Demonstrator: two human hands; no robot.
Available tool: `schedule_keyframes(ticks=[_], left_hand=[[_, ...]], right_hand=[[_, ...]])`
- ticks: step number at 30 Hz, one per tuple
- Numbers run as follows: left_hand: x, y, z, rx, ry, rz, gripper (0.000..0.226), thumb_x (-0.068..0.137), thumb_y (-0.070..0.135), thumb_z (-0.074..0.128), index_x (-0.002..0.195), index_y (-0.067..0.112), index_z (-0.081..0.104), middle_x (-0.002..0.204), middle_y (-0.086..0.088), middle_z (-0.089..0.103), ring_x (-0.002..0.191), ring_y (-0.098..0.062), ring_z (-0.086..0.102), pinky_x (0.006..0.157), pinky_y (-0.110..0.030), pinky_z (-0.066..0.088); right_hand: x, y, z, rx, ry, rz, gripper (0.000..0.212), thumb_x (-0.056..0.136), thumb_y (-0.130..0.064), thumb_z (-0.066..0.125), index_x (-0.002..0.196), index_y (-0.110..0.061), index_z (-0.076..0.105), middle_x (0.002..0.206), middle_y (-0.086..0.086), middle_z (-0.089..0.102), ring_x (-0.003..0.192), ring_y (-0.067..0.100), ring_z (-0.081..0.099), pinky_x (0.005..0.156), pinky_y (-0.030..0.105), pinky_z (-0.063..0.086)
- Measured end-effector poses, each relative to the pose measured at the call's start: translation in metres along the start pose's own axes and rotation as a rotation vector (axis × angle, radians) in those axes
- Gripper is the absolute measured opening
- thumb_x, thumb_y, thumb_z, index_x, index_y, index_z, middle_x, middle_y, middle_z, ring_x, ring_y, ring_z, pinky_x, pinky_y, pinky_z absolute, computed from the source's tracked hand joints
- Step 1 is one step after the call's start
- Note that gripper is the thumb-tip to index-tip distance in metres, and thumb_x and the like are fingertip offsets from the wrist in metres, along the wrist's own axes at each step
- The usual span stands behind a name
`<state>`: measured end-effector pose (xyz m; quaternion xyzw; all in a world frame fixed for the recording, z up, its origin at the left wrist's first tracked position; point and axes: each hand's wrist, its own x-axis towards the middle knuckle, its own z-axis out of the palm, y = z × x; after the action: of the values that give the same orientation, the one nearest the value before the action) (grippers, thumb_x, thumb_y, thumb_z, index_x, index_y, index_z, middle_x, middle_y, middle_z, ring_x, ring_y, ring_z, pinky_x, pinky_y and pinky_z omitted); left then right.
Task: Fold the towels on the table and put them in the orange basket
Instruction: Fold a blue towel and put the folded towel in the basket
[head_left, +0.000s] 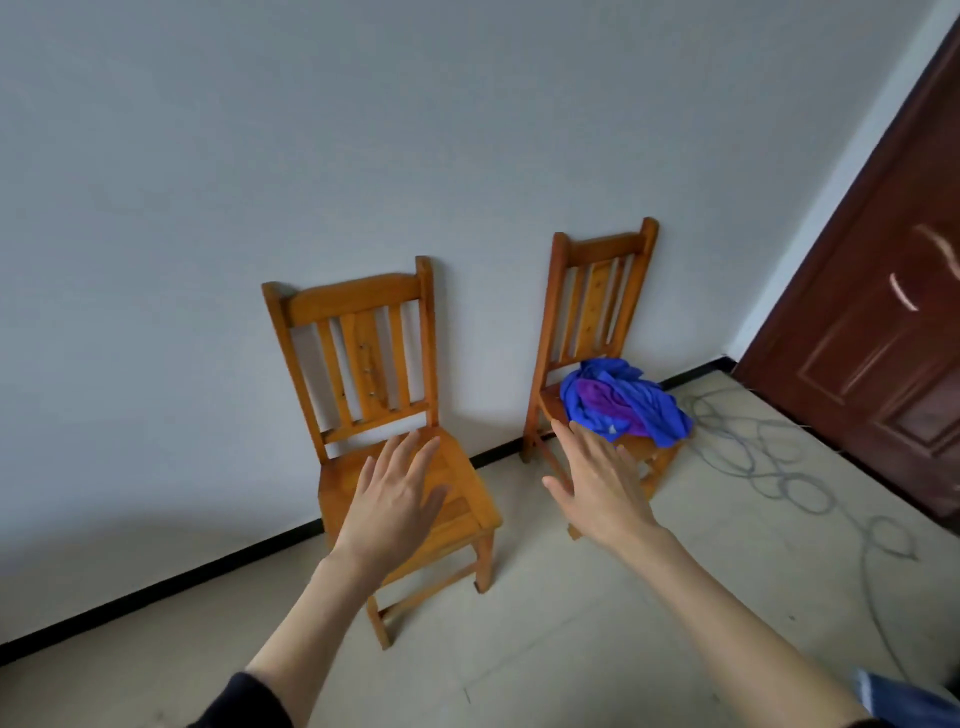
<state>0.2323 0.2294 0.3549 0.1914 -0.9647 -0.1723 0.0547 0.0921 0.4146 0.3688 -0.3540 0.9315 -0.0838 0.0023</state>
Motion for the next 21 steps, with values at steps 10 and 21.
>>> schedule_keyframes(ticks=[10,21], left_hand=[[0.148,0.096,0.07,0.034,-0.175,0.115,0.057,0.098,0.045,0.029,0.149,0.027,0.011,0.158,0.0,0.006,0.145,-0.022,-0.003,0.118,-0.042,0.004],[0.365,0.126,0.159,0.029,-0.402,0.122,0.055,0.099,0.042,0.033,0.148,0.026,0.014,0.157,0.0,0.012,0.145,-0.023,0.004,0.117,-0.04,0.01]], right_hand=[[0.064,0.149,0.016,0.03,-0.043,0.202,0.065,0.093,-0.04,0.049,0.146,-0.02,0.018,0.147,0.005,0.033,0.132,0.021,0.035,0.104,0.04,0.034],[0.226,0.284,0.051,0.034,-0.158,0.348,0.061,0.095,-0.038,0.045,0.147,-0.02,0.018,0.152,0.004,0.027,0.137,0.021,0.03,0.108,0.038,0.028]])
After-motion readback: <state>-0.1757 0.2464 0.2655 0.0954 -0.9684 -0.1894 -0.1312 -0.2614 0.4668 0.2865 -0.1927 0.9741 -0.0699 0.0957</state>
